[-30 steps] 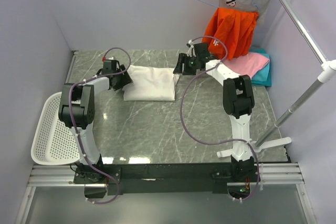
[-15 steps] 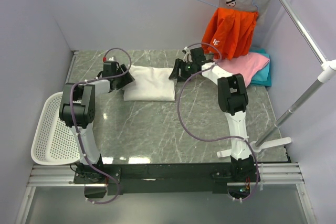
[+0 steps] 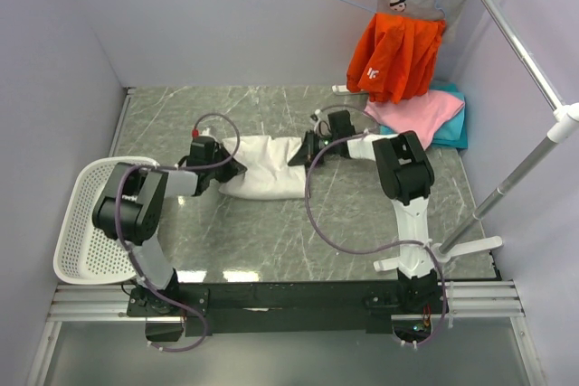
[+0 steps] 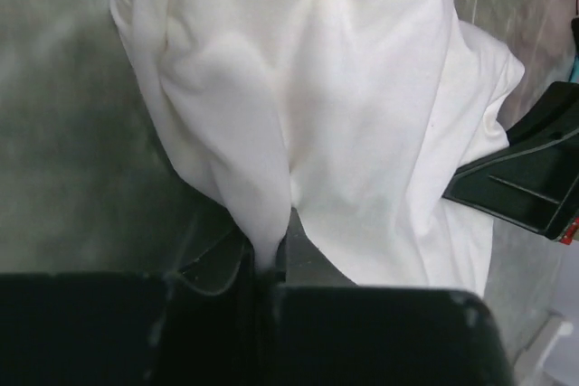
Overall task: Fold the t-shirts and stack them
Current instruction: Smooth out wrinkles on the folded tshirt
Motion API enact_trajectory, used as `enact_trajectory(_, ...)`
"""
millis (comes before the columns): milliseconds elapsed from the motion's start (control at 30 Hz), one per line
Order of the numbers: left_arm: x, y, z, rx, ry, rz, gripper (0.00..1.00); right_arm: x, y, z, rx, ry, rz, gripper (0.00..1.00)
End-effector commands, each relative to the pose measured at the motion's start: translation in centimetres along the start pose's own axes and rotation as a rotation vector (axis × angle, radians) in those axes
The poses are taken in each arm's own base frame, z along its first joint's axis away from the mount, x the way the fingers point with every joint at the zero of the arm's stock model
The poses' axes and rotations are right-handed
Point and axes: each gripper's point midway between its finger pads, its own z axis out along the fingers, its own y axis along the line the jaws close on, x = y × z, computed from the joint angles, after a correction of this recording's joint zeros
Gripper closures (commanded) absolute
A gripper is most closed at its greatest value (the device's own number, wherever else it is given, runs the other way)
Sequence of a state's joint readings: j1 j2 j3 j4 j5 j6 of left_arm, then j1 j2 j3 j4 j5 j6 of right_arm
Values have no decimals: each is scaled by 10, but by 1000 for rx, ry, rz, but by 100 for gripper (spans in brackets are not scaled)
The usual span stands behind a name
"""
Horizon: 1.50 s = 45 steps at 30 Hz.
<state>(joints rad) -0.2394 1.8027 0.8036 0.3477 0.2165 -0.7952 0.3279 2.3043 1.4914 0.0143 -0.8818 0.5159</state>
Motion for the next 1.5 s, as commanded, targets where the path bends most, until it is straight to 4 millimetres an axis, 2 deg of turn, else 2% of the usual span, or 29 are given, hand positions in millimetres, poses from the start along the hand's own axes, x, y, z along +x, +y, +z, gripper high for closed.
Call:
enact_trajectory(0,64,13,-33,-42,144,-67,99,40,17,-18,-19,7,4,100)
enact_trajectory(33,71,13,-40,-45,152,-66,99,55,18,-28,-6,6,10,100)
enact_trajectory(67,65,6,-50,-34,115,-56,99,62,18,-33,6,3,7,100)
enact_trajectory(100,78,18,-60,-74,138,-60,99,69,18,-37,22,2,6,100)
enact_trajectory(133,83,18,-67,-87,137,-53,99,81,18,-47,41,2,-2,100)
enact_trajectory(167,76,12,-77,-78,97,-48,99,86,11,-52,88,-9,3,100)
enact_trajectory(200,85,22,-86,-112,115,-53,99,91,10,-56,109,-12,1,100)
enact_trajectory(267,79,15,-101,-82,74,-45,99,104,5,-66,152,-12,-5,100)
enact_trajectory(300,83,20,-106,-95,73,-45,99,108,5,-68,150,-6,-8,100)
enact_trajectory(367,79,12,-112,-57,57,-26,98,114,5,-69,145,8,-6,99)
enact_trajectory(400,80,9,-114,-44,60,-18,96,116,7,-68,129,18,-5,75)
enact_trajectory(433,80,9,-115,-42,60,-9,91,115,9,-69,132,16,-4,66)
enact_trajectory(467,78,7,-116,-37,55,-2,77,114,9,-71,142,7,-11,60)
enact_trajectory(500,77,7,-117,-38,50,3,67,112,9,-74,155,-8,-22,51)
enact_trajectory(533,75,9,-118,-55,43,10,57,104,17,-80,164,-38,-57,48)
enact_trajectory(567,73,10,-119,-65,35,15,43,102,19,-85,186,-45,-67,46)
enact_trajectory(600,66,6,-120,-66,14,22,40,98,16,-90,233,-64,-77,44)
enact_trajectory(633,62,13,-122,-107,1,25,37,86,26,-98,248,-100,-124,43)
enact_trajectory(667,63,19,-124,-147,6,24,34,86,27,-105,279,-100,-130,43)
enact_trajectory(700,55,16,-126,-163,-13,25,34,81,31,-109,291,-117,-149,42)
enact_trajectory(733,48,25,-129,-220,-50,14,34,69,40,-117,306,-155,-187,41)
enact_trajectory(833,31,17,-139,-219,-116,27,32,62,58,-124,278,-169,-214,40)
enact_trajectory(900,13,3,-145,-201,-170,33,31,59,68,-123,245,-171,-219,39)
enact_trajectory(1033,-9,-25,-145,-125,-211,61,31,60,87,-108,173,-147,-226,39)
enact_trajectory(1167,-9,-50,-129,-23,-167,77,32,64,94,-83,111,-94,-223,38)
enact_trajectory(1200,-2,-57,-125,23,-128,76,32,67,91,-75,100,-75,-208,38)
enact_trajectory(1267,4,-56,-114,46,-109,72,33,67,92,-64,88,-69,-211,38)
enact_trajectory(1367,12,-50,-103,56,-91,77,33,67,76,-49,101,-53,-175,38)
enact_trajectory(1467,24,-32,-93,37,-87,91,33,67,53,-42,163,-51,-161,38)
